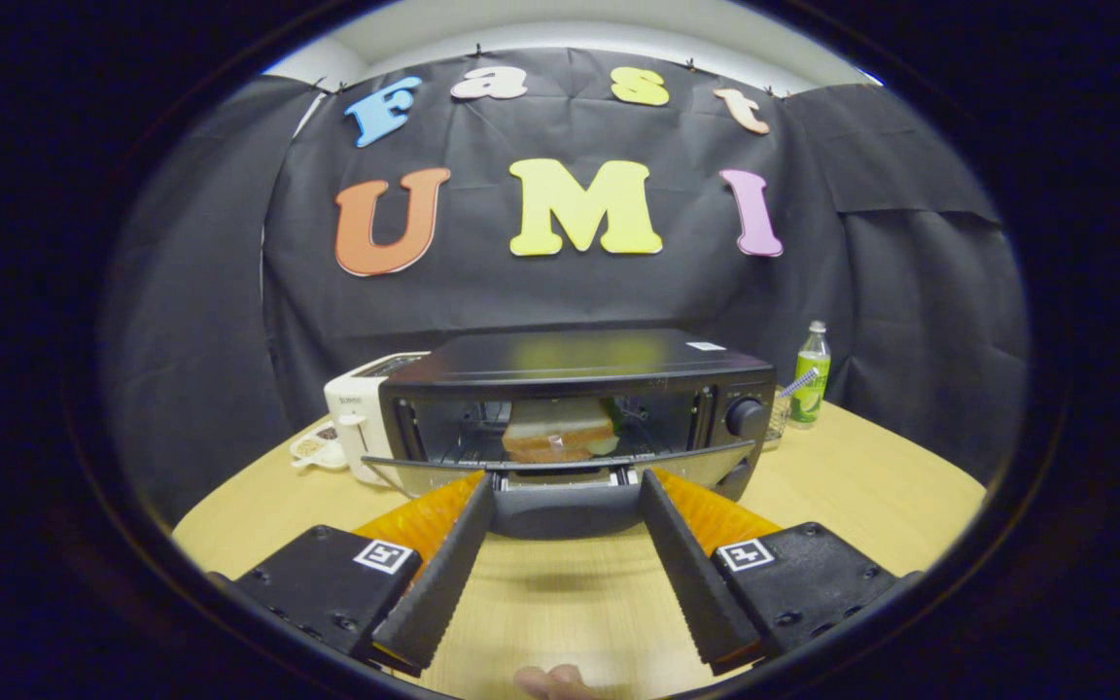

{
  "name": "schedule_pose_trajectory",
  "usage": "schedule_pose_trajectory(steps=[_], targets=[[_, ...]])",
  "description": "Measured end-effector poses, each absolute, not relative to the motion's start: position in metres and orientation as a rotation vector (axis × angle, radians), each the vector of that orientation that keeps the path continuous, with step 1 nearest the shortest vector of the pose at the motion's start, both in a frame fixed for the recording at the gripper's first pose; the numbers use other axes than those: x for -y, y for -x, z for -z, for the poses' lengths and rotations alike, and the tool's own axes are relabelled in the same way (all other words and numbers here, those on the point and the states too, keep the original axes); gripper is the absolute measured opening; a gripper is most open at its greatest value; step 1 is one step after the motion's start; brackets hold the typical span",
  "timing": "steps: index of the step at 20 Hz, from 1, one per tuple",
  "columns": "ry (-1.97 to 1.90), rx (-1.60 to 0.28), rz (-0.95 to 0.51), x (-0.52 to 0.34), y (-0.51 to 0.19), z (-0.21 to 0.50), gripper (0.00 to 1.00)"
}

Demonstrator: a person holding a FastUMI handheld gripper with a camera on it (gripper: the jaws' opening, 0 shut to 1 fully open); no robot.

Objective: Open the toaster oven, put the food inside, and close the toaster oven door.

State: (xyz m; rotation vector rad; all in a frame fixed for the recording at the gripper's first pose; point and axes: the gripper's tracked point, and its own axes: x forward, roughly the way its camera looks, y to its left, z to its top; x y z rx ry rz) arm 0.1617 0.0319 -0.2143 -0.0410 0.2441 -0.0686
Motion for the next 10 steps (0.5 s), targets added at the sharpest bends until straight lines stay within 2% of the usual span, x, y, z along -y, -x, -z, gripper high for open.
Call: schedule_pose_trajectory(steps=[4, 10], targets=[[-0.016, -0.220, 0.078, -0.029, -0.177, 0.199, 0.98], [-0.032, -0.206, 0.068, -0.020, -0.159, 0.174, 0.98]])
